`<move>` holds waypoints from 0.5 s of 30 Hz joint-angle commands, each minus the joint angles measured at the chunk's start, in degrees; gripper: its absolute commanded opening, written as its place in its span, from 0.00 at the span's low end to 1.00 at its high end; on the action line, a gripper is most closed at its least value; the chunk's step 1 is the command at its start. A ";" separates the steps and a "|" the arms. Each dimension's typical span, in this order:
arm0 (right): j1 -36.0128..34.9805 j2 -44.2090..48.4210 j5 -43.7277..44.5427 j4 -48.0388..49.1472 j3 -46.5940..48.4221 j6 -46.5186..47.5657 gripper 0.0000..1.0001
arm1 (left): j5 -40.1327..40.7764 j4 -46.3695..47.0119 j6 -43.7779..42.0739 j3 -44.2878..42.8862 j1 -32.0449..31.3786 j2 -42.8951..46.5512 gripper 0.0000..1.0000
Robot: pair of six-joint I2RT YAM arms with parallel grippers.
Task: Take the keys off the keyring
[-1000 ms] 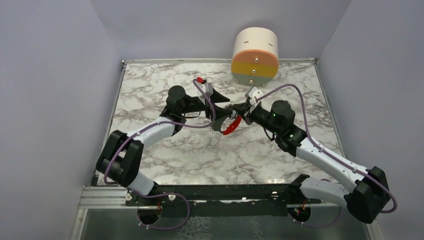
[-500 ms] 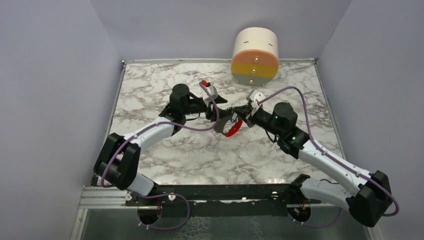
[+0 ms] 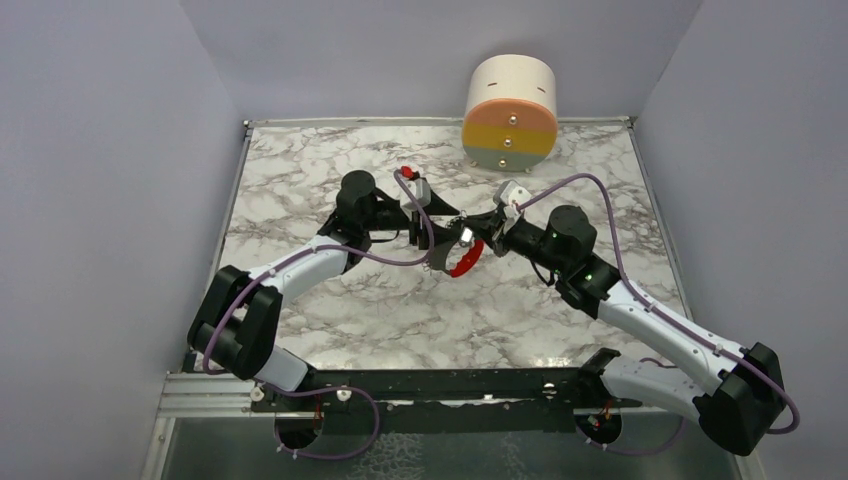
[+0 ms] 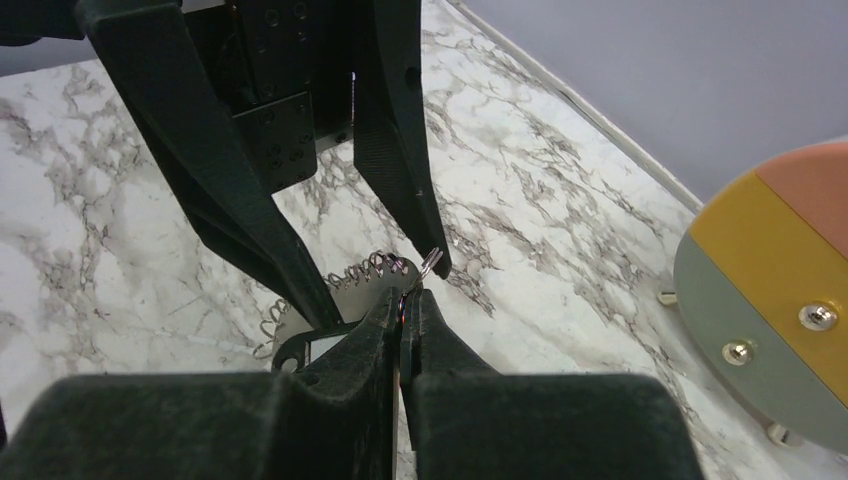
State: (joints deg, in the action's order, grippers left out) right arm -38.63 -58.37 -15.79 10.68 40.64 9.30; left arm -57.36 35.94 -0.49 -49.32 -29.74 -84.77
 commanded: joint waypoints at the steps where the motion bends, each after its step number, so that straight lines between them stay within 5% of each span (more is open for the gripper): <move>1: -0.31 0.89 -1.76 2.93 -0.32 -0.46 0.01 | -7.10 8.16 4.21 0.72 0.02 -0.03 0.52; 8: -0.31 0.36 -2.29 3.63 0.09 -0.75 0.01 | -9.29 14.87 9.62 1.66 -0.12 -1.59 0.26; 15: -0.35 0.82 -3.42 4.15 0.47 -1.04 0.01 | -8.90 15.30 9.46 2.28 -0.02 -1.98 0.28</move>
State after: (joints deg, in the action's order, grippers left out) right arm -38.63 -58.39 -17.41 11.09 40.64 9.06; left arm -62.57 48.40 7.64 -47.53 -29.10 -86.32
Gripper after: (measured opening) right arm 0.018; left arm 0.268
